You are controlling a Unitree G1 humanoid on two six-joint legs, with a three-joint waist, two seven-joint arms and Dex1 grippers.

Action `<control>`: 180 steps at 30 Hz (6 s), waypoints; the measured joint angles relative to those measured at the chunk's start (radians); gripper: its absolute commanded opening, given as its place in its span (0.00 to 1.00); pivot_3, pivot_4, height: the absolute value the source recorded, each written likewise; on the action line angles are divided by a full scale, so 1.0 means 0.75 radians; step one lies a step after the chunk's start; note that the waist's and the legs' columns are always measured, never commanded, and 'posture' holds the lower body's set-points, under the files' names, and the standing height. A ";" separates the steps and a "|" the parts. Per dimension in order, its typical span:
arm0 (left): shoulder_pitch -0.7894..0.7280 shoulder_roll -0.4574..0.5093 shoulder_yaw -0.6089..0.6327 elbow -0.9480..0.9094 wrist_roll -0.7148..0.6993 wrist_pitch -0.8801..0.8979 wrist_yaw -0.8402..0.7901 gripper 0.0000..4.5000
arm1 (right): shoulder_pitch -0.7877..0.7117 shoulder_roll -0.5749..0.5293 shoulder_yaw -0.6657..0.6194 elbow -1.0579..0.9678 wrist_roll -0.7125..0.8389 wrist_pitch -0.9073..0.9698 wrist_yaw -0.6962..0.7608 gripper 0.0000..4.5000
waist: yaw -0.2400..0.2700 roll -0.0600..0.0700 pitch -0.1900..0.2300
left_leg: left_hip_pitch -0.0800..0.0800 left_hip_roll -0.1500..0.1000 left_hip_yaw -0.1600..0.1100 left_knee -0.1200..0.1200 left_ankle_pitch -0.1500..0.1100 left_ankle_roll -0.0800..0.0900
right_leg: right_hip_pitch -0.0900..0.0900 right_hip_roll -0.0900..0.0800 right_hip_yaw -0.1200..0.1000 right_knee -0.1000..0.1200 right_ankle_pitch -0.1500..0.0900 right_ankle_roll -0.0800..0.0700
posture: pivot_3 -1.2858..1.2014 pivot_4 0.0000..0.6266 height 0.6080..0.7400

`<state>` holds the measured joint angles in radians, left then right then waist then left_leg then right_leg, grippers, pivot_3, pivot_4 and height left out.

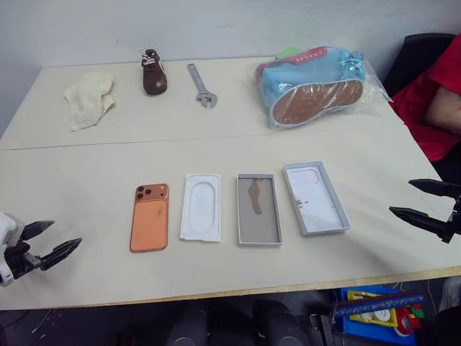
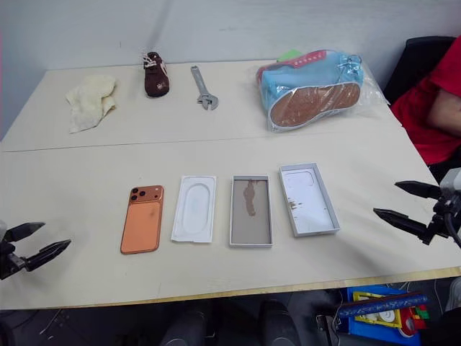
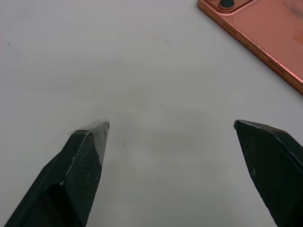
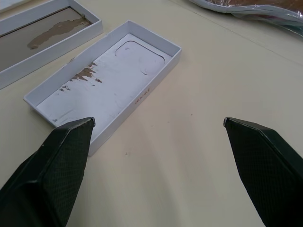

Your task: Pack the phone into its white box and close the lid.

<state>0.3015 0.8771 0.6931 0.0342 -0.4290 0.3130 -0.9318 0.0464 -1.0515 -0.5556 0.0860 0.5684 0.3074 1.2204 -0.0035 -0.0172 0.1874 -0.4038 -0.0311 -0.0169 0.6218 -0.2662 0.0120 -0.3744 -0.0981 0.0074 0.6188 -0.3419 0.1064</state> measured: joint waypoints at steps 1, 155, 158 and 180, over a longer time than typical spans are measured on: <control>0.005 0.000 -0.001 -0.011 0.000 0.004 -0.001 0.99 | 0.000 0.000 0.000 -0.001 0.000 0.000 0.001 1.00 | 0.000 0.000 0.000 | 0.000 0.000 0.000 0.000 0.000 0.001 | 0.000 0.000 0.000 0.000 0.000 0.000 | 0.52 0.24 1.00; -0.978 -0.407 -1.160 0.016 -2.002 1.301 1.629 0.33 | 0.010 0.121 0.428 -1.021 0.088 0.270 -0.252 1.00 | 0.037 -0.003 -0.009 | 0.001 -0.002 -0.002 0.014 0.011 -0.007 | 0.003 0.005 -0.002 0.012 0.002 0.004 | 0.52 0.24 1.00; -1.001 -0.390 -1.163 0.014 -2.000 1.313 1.584 0.54 | -0.003 0.123 0.453 -1.021 0.081 0.267 -0.260 1.00 | 0.036 -0.003 -0.008 | 0.001 -0.002 -0.002 0.014 0.012 -0.007 | 0.003 0.005 -0.002 0.012 0.002 0.004 | 0.52 0.24 1.00; -0.815 0.051 -1.099 -0.470 -0.551 0.401 0.098 1.00 | -0.675 0.362 1.071 -0.748 -0.225 0.373 -0.376 0.46 | 0.000 -0.001 -0.007 | -0.002 0.000 0.000 0.004 0.013 -0.010 | -0.002 0.004 -0.002 0.004 0.000 -0.001 | 0.52 0.24 1.00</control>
<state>-0.3100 0.9150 -0.1309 -0.3183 -0.8419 0.6138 -0.8580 -0.4596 -0.7797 0.2479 -0.4752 0.3999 0.5873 0.9385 -0.0037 -0.0183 0.1819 -0.4050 -0.0314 -0.0173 0.6248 -0.2566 0.0046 -0.3757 -0.0947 0.0060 0.6216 -0.3416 0.1059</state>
